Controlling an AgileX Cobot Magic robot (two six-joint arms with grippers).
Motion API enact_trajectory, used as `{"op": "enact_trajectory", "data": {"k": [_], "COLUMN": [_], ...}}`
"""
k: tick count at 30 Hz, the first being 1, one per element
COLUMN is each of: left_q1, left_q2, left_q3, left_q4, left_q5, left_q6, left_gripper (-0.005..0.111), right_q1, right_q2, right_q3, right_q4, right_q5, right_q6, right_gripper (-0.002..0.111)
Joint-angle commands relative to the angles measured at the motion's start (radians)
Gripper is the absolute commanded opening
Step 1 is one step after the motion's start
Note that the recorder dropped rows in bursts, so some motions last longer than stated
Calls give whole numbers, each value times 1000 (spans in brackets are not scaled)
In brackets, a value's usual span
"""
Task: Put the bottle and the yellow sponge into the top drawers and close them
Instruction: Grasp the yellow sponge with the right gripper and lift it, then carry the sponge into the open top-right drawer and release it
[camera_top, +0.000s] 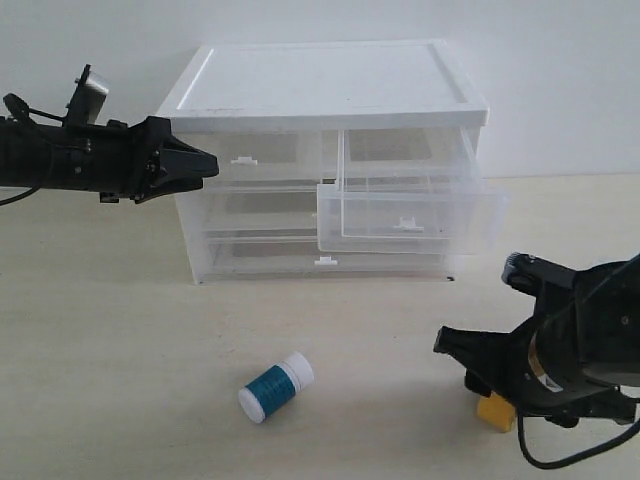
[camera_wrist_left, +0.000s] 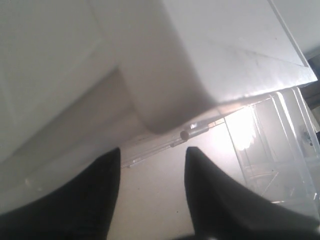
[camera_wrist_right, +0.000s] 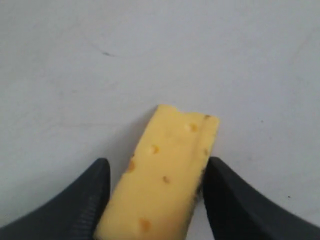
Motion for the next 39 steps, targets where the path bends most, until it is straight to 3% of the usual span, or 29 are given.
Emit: {"op": "enact_trajectory", "data": {"k": [1, 7, 8, 11, 16, 25, 30, 39], "left_q1": [7, 7, 7, 7, 7, 7, 7, 7], "left_q2": [6, 6, 6, 6, 6, 6, 6, 6], "left_q3": [-14, -14, -14, -14, -14, -14, -14, -14], "left_q4": [-29, -29, -29, -29, -30, -30, -30, -30], "left_q5": [-62, -62, -62, -62, -70, -70, -70, -67], "left_q6": [3, 3, 3, 3, 3, 3, 3, 3], "left_gripper": [41, 41, 41, 41, 41, 41, 41, 41], "right_q1": [1, 1, 1, 1, 1, 112, 217, 219], "right_q2": [5, 5, 5, 3, -67, -349, -522, -536], "right_q3": [5, 5, 5, 5, 5, 5, -3, -276], "right_q4": [-23, -31, -41, -71, -52, 498, 518, 425], "right_q5": [-44, -16, -10, 42, 86, 68, 40, 136], "right_q6": [-240, -392, -394, -394, -430, -997, -1022, -1044], "right_gripper": [50, 47, 40, 0, 0, 0, 0, 0]}}
